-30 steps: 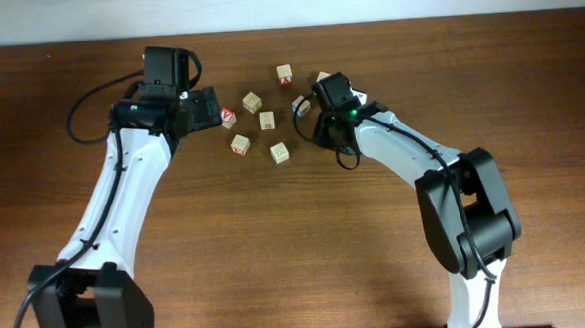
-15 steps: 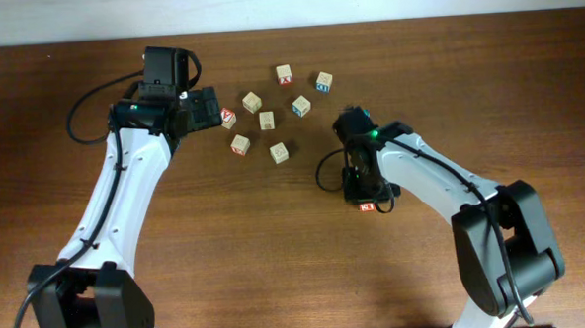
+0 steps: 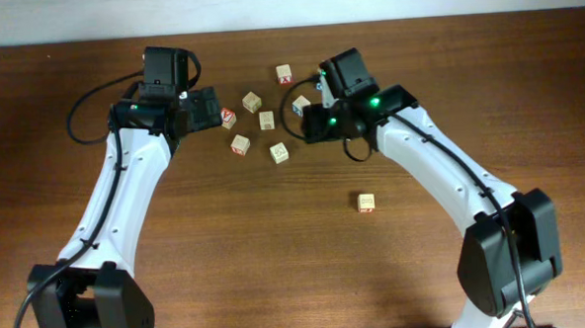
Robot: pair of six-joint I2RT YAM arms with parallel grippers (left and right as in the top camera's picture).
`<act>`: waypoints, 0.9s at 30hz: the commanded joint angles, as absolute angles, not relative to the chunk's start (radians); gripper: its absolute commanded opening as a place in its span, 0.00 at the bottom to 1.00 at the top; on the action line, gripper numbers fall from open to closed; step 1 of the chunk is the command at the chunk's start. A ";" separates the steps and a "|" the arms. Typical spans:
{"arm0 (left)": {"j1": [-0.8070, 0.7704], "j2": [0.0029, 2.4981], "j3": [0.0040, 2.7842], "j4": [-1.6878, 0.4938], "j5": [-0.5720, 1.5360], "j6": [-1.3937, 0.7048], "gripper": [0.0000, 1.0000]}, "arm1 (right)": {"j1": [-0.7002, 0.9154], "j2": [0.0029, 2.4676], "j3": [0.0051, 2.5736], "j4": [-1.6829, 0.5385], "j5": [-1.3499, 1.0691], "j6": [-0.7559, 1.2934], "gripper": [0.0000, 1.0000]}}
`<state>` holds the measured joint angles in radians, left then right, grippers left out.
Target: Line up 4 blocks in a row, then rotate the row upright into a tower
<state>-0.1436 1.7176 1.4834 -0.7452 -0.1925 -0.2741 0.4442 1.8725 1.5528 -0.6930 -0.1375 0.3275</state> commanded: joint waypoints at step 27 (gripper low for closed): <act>-0.141 1.721 1.498 -0.743 -0.207 -0.288 0.99 | 0.530 2.006 1.482 -1.100 -0.021 0.567 0.28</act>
<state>-0.1432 1.7187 1.4834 -0.7448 -0.1928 -0.2745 0.5556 2.0151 1.5272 -1.1221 -0.0376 0.5480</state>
